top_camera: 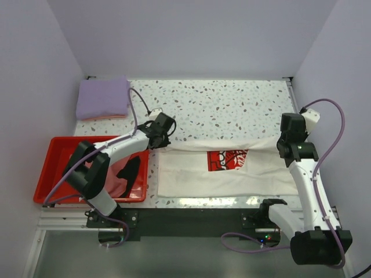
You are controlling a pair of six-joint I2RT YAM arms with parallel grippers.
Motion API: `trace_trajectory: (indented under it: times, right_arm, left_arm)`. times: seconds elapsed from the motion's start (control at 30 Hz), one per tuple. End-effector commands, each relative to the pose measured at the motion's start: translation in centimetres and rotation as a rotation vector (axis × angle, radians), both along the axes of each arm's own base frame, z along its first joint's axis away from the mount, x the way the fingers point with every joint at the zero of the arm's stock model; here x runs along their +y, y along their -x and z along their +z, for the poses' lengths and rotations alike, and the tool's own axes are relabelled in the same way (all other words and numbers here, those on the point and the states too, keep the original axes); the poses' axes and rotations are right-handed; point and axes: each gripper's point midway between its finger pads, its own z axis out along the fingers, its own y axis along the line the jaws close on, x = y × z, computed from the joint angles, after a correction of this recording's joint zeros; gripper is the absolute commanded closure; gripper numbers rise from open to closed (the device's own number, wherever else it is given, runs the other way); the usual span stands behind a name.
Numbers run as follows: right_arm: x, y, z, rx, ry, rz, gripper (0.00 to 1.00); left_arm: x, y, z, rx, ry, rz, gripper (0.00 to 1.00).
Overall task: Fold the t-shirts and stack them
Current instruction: Fold the tshirt
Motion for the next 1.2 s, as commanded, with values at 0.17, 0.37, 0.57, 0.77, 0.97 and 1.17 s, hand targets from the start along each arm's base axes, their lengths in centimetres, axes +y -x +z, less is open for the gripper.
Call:
trace_trajectory:
  times: [0.17, 0.37, 0.57, 0.77, 0.97, 1.17]
  right_arm:
    - [-0.8, 3.5, 0.3, 0.008, 0.009, -0.076, 1.0]
    - [-0.7, 4.5, -0.2, 0.046, 0.001, -0.084, 1.0]
    - [-0.9, 5.4, -0.3, 0.046, 0.006, -0.105, 1.0]
    - [-1.3, 5.7, -0.2, 0.056, 0.024, -0.117, 1.0]
    - [-1.4, 6.1, -0.8, 0.1, 0.027, -0.134, 1.0]
    - [-1.3, 6.9, -0.1, 0.035, -0.005, -0.17, 0.92]
  left_arm:
    - [0.4, 0.8, 1.8, -0.045, 0.016, 0.028, 1.0]
    - [0.3, 2.1, 1.7, -0.036, 0.018, 0.011, 1.0]
    - [0.4, 3.3, 1.0, -0.017, -0.002, 0.007, 1.0]
    - [0.7, 4.6, 0.7, -0.006, -0.003, 0.002, 0.99]
    - [0.9, 5.4, 0.4, 0.002, -0.009, -0.007, 0.95]
    - [1.1, 6.7, -0.2, 0.016, -0.014, -0.027, 0.82]
